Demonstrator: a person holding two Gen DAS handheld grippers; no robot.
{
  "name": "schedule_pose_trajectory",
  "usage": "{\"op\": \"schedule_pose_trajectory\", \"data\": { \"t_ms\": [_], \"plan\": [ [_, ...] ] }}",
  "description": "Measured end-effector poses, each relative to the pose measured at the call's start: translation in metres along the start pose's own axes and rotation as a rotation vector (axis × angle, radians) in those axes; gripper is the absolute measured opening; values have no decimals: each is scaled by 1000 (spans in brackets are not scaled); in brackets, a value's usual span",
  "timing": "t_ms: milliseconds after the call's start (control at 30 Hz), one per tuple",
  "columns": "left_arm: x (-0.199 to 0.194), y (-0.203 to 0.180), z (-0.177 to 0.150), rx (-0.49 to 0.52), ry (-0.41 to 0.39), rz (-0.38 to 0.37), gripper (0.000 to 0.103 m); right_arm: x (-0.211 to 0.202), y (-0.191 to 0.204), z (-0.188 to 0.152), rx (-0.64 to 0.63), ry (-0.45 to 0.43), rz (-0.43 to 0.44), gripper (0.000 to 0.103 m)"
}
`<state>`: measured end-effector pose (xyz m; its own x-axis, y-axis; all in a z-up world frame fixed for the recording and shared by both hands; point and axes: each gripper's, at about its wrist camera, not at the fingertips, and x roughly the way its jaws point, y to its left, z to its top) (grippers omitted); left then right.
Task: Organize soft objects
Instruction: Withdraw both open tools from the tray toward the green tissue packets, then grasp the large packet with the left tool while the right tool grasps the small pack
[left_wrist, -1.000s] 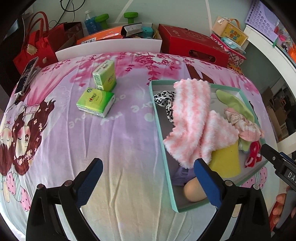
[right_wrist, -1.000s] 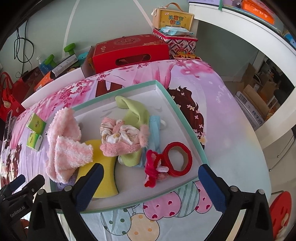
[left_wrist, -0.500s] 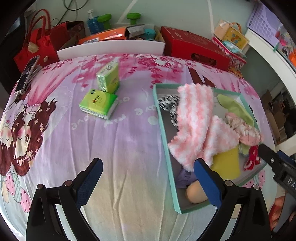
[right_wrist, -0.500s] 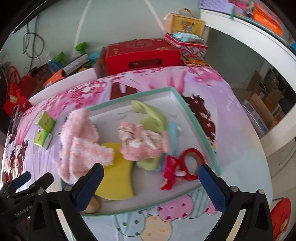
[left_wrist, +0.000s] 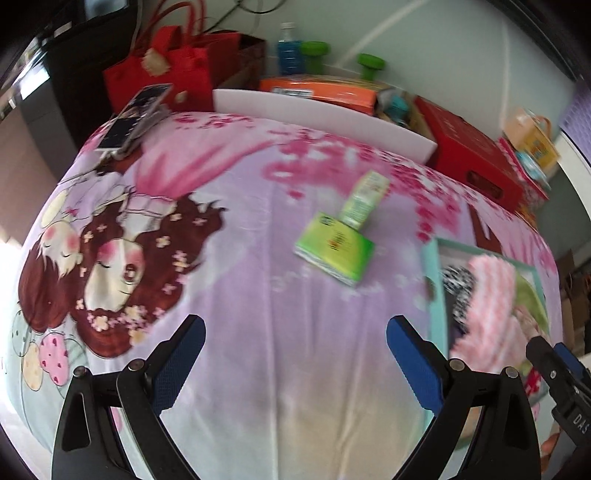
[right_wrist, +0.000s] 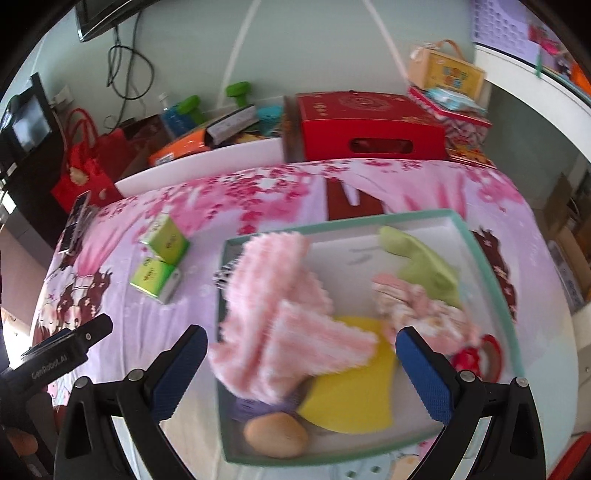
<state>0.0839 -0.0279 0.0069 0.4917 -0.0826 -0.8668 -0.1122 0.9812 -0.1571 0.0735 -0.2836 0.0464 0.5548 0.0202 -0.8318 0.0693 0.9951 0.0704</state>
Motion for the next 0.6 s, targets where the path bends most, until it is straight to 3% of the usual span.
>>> {"op": "schedule_pose_trajectory", "data": {
  "t_ms": [333,600],
  "plan": [
    [15,24,25,-36,2,38,99,20,35,20,-28,5,31,103],
    [28,28,46,-43,-4,50,99,26,47,46,-24,-49,40,103]
  ]
}}
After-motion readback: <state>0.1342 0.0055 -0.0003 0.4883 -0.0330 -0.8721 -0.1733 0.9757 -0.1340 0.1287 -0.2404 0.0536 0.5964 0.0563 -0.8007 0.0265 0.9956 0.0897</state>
